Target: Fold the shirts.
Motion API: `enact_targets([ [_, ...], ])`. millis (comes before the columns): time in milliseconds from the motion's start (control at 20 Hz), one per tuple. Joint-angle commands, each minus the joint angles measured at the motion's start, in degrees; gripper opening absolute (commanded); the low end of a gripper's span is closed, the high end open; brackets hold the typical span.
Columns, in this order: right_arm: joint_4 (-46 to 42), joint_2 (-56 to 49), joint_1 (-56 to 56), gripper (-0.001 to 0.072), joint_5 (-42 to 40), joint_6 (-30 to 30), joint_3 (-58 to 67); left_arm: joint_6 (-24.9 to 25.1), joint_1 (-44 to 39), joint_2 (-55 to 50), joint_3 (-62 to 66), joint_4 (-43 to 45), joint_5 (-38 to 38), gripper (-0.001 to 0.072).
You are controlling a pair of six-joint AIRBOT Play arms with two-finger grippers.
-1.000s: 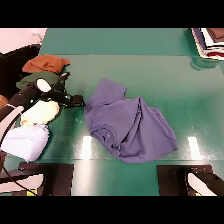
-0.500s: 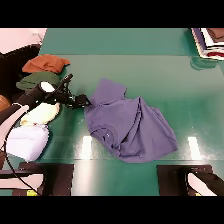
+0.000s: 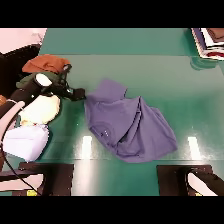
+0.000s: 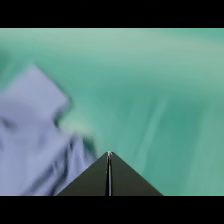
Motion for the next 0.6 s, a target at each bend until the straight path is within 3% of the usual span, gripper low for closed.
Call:
enact_targets([
  [0, -2.01, 0.92, -3.58, 0.0016, 6.64, 1.05, -10.67, -1.64, 0.04, 3.80, 7.98, 11.63, -1.38, 0.0024],
  [100, -2.40, 3.48, -7.61, 0.0036, 3.78, 1.05, -23.69, -1.62, 0.04, 4.59, 11.72, 14.38, -2.43, 0.0024],
  [200, -2.27, 5.27, -11.82, 0.0465, 0.20, 1.01, -37.77, -1.62, 0.02, 4.66, 13.00, 14.32, -2.49, 0.0025],
  [400, 7.93, 2.75, -12.85, 0.0437, -9.38, -6.75, -58.31, -1.64, 0.02, 4.42, 12.70, 14.32, -2.71, 0.0024],
  [550, 8.15, -3.39, -7.39, 0.0437, -16.02, -7.50, -62.27, -1.70, 0.02, 4.44, 12.70, 14.27, -2.93, 0.0025],
])
